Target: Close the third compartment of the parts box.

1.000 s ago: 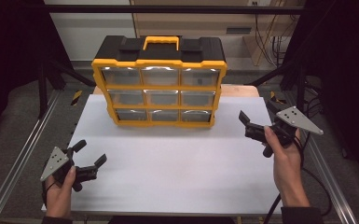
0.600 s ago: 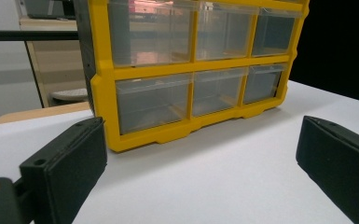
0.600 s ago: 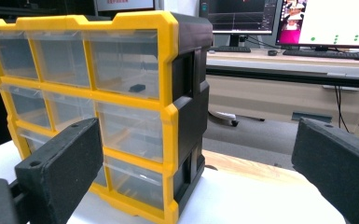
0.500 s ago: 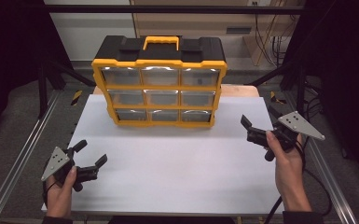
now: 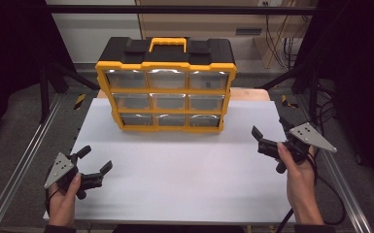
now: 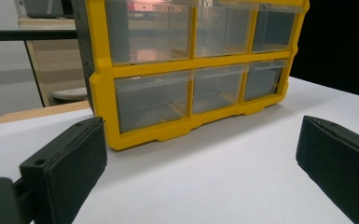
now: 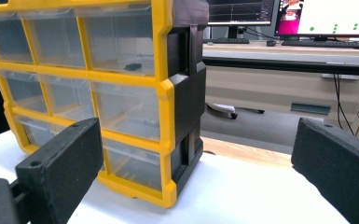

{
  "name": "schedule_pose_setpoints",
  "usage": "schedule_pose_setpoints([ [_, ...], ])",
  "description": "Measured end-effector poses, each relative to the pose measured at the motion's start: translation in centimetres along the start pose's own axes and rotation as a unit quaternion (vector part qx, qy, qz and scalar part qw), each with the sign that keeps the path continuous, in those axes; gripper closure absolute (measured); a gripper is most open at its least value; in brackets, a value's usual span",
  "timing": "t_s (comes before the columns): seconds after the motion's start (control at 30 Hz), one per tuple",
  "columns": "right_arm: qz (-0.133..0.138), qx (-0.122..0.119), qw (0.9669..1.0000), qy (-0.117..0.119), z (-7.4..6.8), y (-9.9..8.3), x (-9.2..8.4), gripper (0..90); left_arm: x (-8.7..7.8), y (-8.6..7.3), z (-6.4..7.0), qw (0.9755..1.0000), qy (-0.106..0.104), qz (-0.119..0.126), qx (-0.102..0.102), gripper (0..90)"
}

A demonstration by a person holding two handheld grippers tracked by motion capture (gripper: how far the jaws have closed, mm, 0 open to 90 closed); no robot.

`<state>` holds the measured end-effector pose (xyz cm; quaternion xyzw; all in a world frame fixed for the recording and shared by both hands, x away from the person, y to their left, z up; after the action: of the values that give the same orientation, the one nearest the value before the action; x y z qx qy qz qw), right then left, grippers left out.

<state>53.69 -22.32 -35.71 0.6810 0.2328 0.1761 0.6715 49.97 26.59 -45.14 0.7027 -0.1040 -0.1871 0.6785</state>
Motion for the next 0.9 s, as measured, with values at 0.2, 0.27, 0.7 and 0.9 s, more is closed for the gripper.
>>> schedule_pose_setpoints([
  [0.2, -0.003, 0.003, 1.0, -0.002, 0.3, -0.9, -0.2, 2.6, 0.0, 0.0, -0.1, 1.0, -0.001, 0.003, -0.007, 1.6],
  [0.27, -0.005, 0.003, 1.0, -0.002, 0.3, -1.3, -0.3, 2.6, 0.0, 0.0, -0.1, 1.0, -0.002, 0.003, -0.008, 1.6],
  [0.7, -0.015, 0.004, 0.9999, 0.003, 0.3, -3.6, -0.7, 2.9, 0.1, -0.2, 0.1, 0.9999, -0.01, 0.002, -0.005, 1.7],
  [0.9, -0.02, 0.009, 0.9998, 0.002, 0.5, -4.5, -1.0, 2.9, 0.1, -0.3, 0.2, 0.9999, -0.014, 0.001, -0.001, 1.7],
])
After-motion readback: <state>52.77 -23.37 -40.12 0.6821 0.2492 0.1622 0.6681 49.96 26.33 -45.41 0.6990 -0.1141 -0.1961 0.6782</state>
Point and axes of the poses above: each handheld gripper's, and its own axes: x roughly forward along the jaws, y roughly out of its top, z roughly to its right, the point moved 10 cm from there along x, roughly forward along the jaws, and after that the axes turned 11 degrees about y, right-handed, at the moved point
